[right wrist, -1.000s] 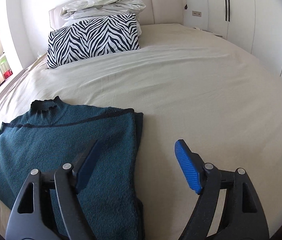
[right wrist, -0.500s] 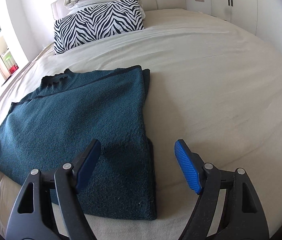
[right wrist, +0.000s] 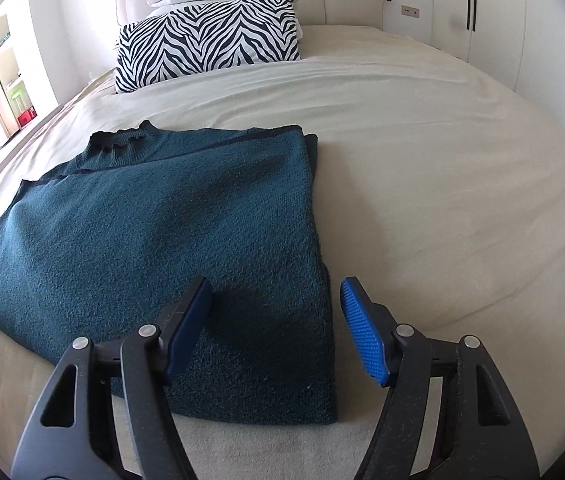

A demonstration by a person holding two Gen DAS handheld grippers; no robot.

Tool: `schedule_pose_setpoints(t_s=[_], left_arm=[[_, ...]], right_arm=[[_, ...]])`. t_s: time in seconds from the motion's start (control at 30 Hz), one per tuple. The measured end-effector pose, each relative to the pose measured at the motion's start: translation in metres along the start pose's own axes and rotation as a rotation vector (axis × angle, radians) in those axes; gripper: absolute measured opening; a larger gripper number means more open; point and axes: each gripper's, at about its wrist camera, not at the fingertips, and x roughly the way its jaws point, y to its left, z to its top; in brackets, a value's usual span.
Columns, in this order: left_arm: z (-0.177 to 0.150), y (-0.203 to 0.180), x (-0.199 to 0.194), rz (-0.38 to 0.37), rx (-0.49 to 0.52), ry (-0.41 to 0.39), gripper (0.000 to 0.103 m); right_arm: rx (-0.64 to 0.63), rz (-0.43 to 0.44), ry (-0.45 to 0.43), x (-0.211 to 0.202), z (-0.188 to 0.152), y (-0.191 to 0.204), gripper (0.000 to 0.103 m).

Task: Fold small clothes
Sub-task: 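Lay the folded hem on the body and open both grippers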

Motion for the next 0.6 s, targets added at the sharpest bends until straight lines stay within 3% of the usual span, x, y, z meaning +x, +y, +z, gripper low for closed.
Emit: schedule_pose_setpoints(t_s=[0.23,0.33,0.43,0.6], left_arm=[[0.000,-0.004,-0.005,0.032,0.023,-0.020,0.008],[-0.005,-0.009,-0.012,0.045,0.045,-0.038,0.007],[-0.014,-0.007,-0.022,0.049,0.025,-0.066,0.007],[-0.030,0.011,-0.010,0.022,-0.040,-0.031,0.007]], right_arm=[[-0.039,-0.055,0.002,0.000,-0.001,0.003,0.032],[-0.048,-0.068,-0.002,-0.001,0.000,0.001,0.020],[-0.056,-0.072,-0.004,-0.002,-0.001,0.000,0.017],[-0.073,-0.079,0.014,0.006,-0.002,0.002,0.017]])
